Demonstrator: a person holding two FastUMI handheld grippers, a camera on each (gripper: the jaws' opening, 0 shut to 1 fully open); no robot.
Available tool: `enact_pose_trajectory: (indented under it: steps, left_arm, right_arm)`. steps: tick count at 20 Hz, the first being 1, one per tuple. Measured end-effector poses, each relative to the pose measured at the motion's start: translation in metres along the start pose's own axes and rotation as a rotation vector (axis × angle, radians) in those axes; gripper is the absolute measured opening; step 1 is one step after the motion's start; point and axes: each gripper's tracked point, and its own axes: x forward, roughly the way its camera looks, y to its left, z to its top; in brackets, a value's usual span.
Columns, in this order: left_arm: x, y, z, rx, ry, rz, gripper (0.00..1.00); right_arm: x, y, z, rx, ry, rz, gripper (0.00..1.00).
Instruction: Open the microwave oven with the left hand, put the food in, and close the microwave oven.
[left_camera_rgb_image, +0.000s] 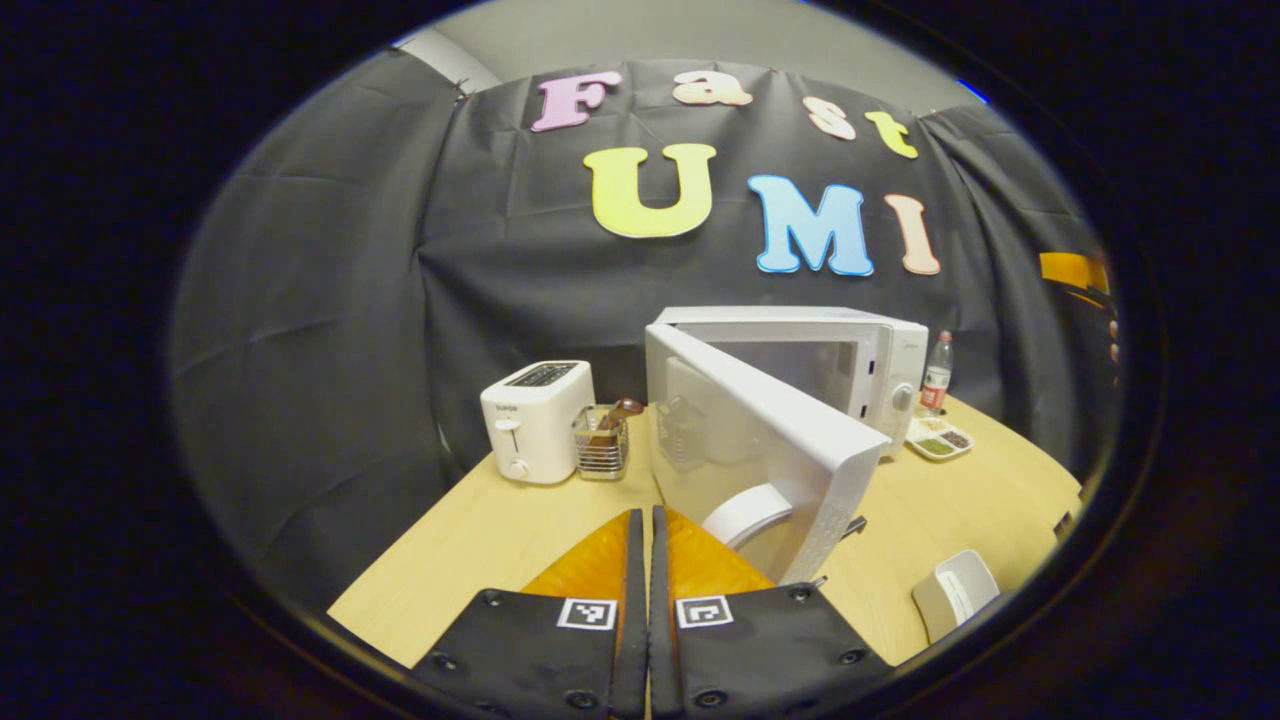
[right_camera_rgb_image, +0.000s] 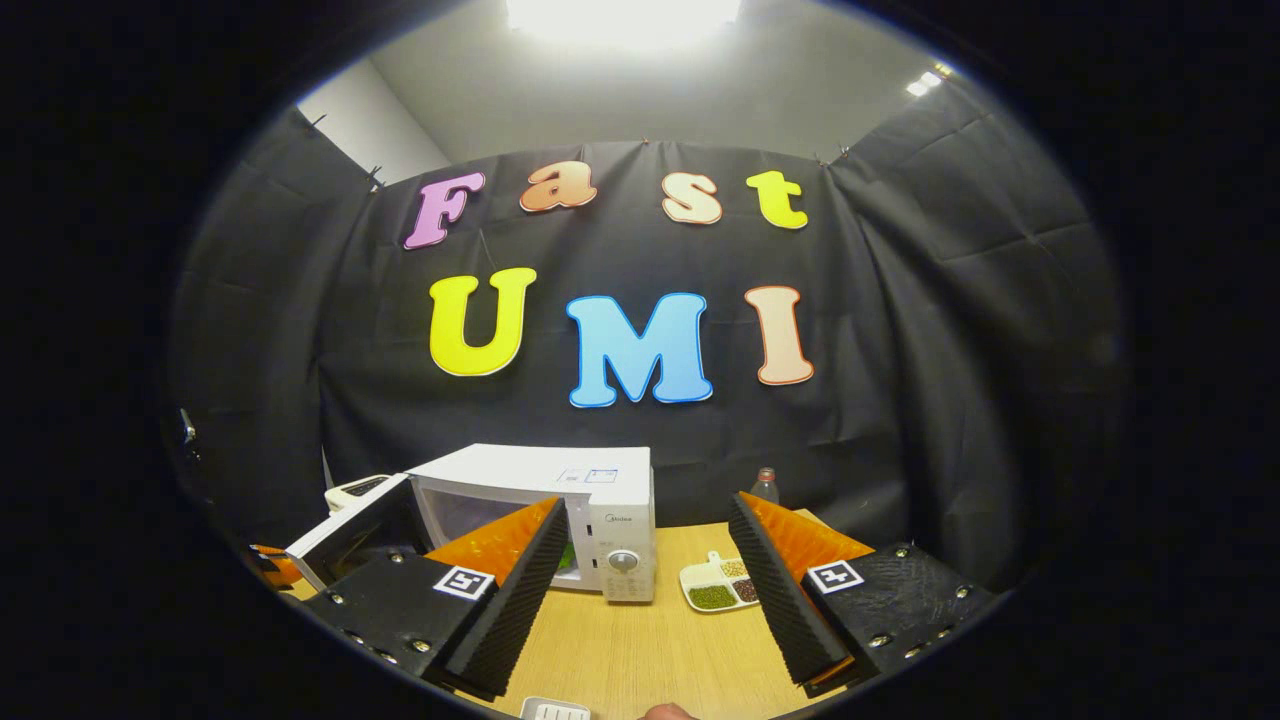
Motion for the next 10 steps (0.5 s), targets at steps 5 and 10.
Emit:
enact_pose_trajectory:
  steps: [5,10]
  left_arm:
    - [0.007,-0.035,0.002,0.001,0.006,-0.085,0.07]
    - [0.023,-0.07,0.013,0.026,0.004,-0.192,0.07]
  right_arm:
    - [-0.002,-0.011,-0.006,0.005,0.023,-0.025,0.98]
    - [-0.005,-0.013,-0.011,0.007,0.037,-0.041,0.98]
